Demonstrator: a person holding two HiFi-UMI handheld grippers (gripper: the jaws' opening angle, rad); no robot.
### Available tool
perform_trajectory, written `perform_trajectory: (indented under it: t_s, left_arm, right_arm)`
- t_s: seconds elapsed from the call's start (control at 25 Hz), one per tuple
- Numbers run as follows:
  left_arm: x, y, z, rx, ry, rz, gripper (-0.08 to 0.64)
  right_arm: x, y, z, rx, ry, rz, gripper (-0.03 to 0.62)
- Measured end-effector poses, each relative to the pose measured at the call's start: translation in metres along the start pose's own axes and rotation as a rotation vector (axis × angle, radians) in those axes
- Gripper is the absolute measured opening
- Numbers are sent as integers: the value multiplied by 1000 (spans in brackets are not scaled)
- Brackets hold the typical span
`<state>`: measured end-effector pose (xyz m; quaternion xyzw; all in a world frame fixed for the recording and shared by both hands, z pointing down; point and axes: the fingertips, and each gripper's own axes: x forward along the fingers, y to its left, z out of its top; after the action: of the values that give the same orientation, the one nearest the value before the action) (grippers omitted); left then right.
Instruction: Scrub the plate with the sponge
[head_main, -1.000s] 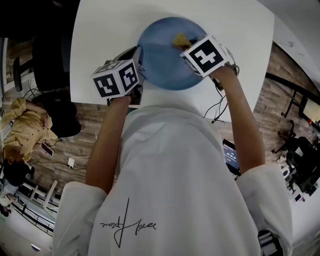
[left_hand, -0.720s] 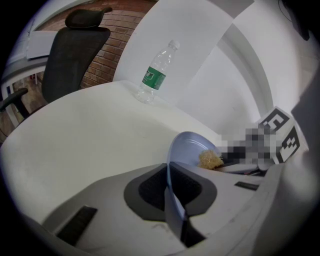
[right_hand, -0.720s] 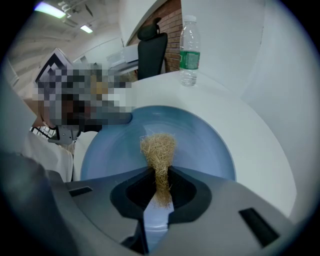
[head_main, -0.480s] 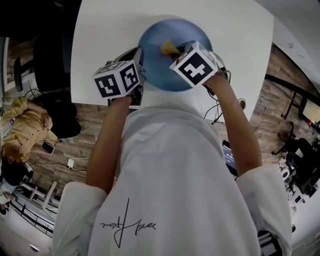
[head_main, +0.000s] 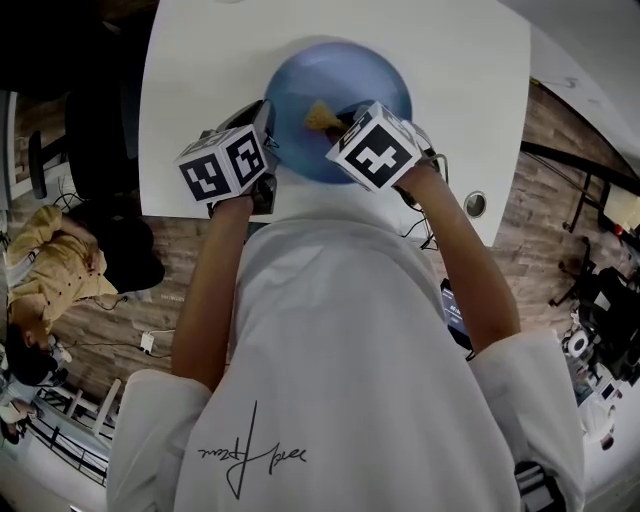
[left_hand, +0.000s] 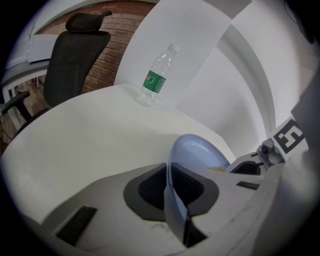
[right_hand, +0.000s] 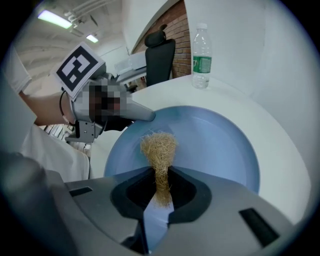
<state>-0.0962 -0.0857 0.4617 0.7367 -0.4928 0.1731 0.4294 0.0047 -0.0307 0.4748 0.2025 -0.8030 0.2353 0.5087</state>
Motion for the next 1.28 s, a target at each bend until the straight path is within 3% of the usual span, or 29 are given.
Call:
perform_trajectory:
  t_s: [0.24, 0.56, 0.8, 1.0, 1.28]
  left_arm:
    - [-12, -2, 3, 42, -23, 19, 58]
    - [-55, -30, 24, 84, -135, 23, 57]
    - [-93, -83, 42, 115, -241, -94, 8]
    - [-125, -123, 52, 151, -323, -223, -9]
    - [-160, -163, 51, 266, -404, -286, -6]
  right_arm:
    - [-27, -4, -4, 42, -67, -11, 45]
    - [-83, -12, -11, 112, -250, -12, 44]
    - [-128, -5, -10, 107, -389, -18, 44]
    - [-167, -2, -6, 90, -500, -139, 44]
    - [-216, 18, -5, 116, -651, -181, 44]
